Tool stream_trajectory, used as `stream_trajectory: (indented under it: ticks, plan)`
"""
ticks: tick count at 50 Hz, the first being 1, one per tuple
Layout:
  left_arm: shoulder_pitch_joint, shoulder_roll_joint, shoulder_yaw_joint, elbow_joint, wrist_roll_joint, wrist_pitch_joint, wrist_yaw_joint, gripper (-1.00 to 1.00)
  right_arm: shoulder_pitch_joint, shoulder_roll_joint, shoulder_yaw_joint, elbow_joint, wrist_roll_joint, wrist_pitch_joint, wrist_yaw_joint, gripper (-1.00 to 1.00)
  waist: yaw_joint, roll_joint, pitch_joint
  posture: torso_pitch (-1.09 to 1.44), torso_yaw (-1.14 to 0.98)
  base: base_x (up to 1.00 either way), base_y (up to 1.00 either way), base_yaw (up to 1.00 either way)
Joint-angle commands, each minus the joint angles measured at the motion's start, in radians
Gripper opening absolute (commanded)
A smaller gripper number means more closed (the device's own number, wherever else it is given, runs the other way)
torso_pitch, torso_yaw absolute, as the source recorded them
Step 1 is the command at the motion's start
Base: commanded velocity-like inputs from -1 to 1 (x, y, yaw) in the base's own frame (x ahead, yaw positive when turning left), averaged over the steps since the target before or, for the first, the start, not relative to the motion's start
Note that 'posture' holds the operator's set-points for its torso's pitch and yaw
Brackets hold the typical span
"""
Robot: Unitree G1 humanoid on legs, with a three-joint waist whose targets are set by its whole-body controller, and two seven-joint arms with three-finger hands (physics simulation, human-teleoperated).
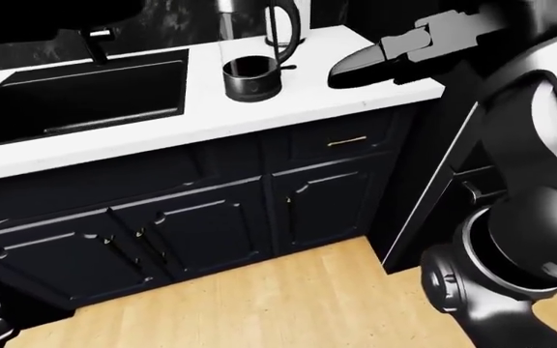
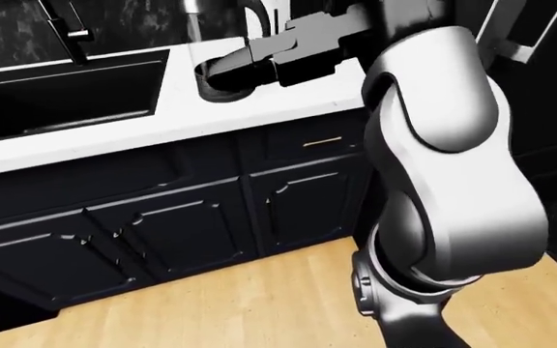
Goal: Press the button to open the lid of the electric kettle.
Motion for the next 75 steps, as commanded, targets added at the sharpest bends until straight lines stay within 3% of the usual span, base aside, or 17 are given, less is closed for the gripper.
stream_trajectory:
  ticks: [1,15,16,18,25,29,39,43,44,53,55,58,64,66,68,69,75]
  plan:
    - [-0.023,0.009,0.016,-0.003,0.013,-0.023,-0.006,1.00,-0.034,-0.010,-0.022,-0.010,-0.017,-0.032,-0.010,1.00,-0.003,0.008,-0.021,0.00,0.00,0.18,0.15,0.00]
    - [-0.030,0.008,0.021,-0.002,0.008,-0.015,-0.001,1.00,-0.034,-0.006,-0.021,-0.013,-0.016,-0.029,-0.009,1.00,0.026,-0.085,-0.033,0.00,0.00,0.23,0.06,0.00]
    - [-0.030,0.009,0.022,-0.001,0.007,-0.016,-0.001,1.00,-0.035,-0.008,-0.020,-0.014,-0.017,-0.028,-0.008,1.00,0.022,-0.056,-0.029,0.00,0.00,0.27,0.12,0.00]
    - [-0.029,0.010,0.022,-0.001,0.007,-0.017,-0.002,1.00,-0.036,-0.004,-0.024,-0.014,-0.016,-0.027,-0.009,1.00,0.030,-0.101,-0.005,0.00,0.00,0.28,0.07,0.00]
    - [-0.025,0.009,0.020,-0.004,0.010,-0.018,-0.004,1.00,-0.034,-0.005,-0.021,-0.017,-0.020,-0.032,-0.009,1.00,0.007,-0.053,-0.004,0.00,0.00,0.29,0.02,0.00]
    - [-0.024,0.009,0.020,-0.005,0.011,-0.018,-0.004,1.00,-0.034,-0.004,-0.018,-0.016,-0.022,-0.031,-0.009,1.00,0.000,0.038,-0.040,0.00,0.00,0.22,0.04,0.00]
    - [-0.024,0.008,0.019,-0.006,0.012,-0.018,-0.004,1.00,-0.034,-0.003,-0.014,-0.014,-0.031,-0.033,-0.003,1.00,0.010,-0.027,-0.017,0.00,0.00,0.20,0.04,0.00]
    - [-0.023,0.005,0.016,-0.008,0.017,-0.017,-0.006,1.00,-0.034,-0.002,-0.014,-0.013,-0.034,-0.035,0.000,1.00,0.024,-0.114,-0.038,0.00,0.00,0.20,0.10,0.00]
    - [-0.023,0.004,0.016,-0.007,0.019,-0.017,-0.007,1.00,-0.034,-0.002,-0.014,-0.013,-0.035,-0.035,0.000,1.00,0.015,-0.082,-0.030,0.00,0.00,0.20,0.10,0.00]
    - [-0.027,0.004,0.020,-0.004,0.018,-0.013,-0.007,1.00,-0.024,0.004,-0.008,-0.027,-0.025,-0.042,0.009,1.00,0.000,-0.057,0.011,0.00,0.00,0.11,0.06,0.00]
    - [-0.027,0.004,0.022,-0.005,0.015,-0.012,-0.005,1.00,-0.025,0.008,-0.005,-0.031,-0.028,-0.046,0.009,1.00,-0.007,0.001,-0.004,0.00,0.00,0.00,0.00,0.00]
    - [-0.027,0.009,0.024,-0.004,0.010,-0.014,-0.002,1.00,-0.024,0.007,-0.006,-0.029,-0.035,-0.046,0.011,1.00,0.014,0.011,-0.038,0.00,0.00,0.00,0.00,0.38]
    - [-0.024,0.014,0.024,-0.005,0.006,-0.018,-0.002,1.00,-0.023,0.010,-0.005,-0.029,-0.042,-0.047,0.015,1.00,0.024,-0.034,-0.024,0.00,0.00,0.00,0.00,0.77]
    - [-0.023,0.016,0.025,-0.005,0.005,-0.019,-0.001,1.00,-0.024,0.010,-0.004,-0.030,-0.044,-0.045,0.016,1.00,0.018,-0.072,-0.012,0.00,0.00,0.00,0.00,0.77]
    - [-0.022,0.016,0.023,-0.005,0.007,-0.021,-0.002,1.00,-0.021,0.011,-0.004,-0.028,-0.046,-0.048,0.018,1.00,0.011,-0.145,-0.051,0.00,0.00,0.00,0.00,0.77]
    - [-0.022,0.015,0.021,-0.005,0.008,-0.021,-0.003,1.00,-0.021,0.011,-0.004,-0.027,-0.047,-0.050,0.019,1.00,0.013,-0.108,-0.026,0.00,0.00,0.00,0.00,0.77]
    - [-0.021,0.012,0.020,-0.006,0.012,-0.021,-0.004,1.00,-0.021,0.012,-0.002,-0.029,-0.051,-0.049,0.023,1.00,0.034,-0.087,-0.026,0.00,0.00,0.00,0.00,0.77]
